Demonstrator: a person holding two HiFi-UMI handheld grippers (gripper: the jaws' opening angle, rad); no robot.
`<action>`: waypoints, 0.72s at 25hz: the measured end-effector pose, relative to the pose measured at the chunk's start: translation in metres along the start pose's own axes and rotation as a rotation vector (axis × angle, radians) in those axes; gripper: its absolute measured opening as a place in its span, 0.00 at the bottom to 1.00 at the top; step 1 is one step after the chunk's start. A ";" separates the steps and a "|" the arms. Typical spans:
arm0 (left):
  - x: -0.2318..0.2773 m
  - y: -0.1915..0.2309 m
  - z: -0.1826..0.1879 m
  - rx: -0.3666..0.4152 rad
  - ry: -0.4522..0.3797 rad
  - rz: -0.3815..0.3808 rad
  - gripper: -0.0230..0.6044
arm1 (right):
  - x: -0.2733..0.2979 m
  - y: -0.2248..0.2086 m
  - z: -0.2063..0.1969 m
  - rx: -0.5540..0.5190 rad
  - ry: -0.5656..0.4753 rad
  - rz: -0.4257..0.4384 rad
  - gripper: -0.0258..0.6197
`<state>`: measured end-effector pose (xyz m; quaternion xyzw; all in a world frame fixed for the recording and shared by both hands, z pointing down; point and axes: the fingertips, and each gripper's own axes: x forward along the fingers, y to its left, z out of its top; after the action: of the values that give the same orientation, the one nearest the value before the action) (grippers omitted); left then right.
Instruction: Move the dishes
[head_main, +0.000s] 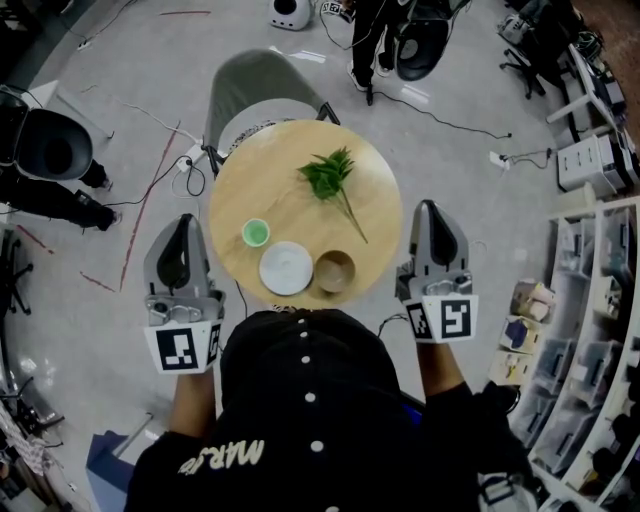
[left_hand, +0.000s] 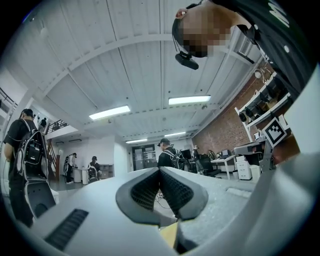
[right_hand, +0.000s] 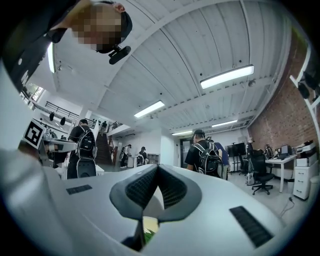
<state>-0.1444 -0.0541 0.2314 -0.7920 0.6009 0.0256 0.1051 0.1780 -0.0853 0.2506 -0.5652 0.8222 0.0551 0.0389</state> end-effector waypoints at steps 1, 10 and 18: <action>0.000 0.000 -0.001 -0.001 0.003 0.000 0.04 | 0.000 0.000 -0.001 0.001 0.002 0.001 0.04; 0.003 -0.003 -0.002 0.020 0.004 -0.019 0.04 | 0.004 0.007 -0.008 0.013 0.024 0.032 0.04; 0.004 -0.005 -0.002 0.011 0.004 -0.013 0.04 | 0.004 0.009 -0.009 0.001 0.034 0.042 0.04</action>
<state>-0.1390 -0.0571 0.2334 -0.7954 0.5960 0.0198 0.1085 0.1679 -0.0868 0.2591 -0.5486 0.8345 0.0457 0.0243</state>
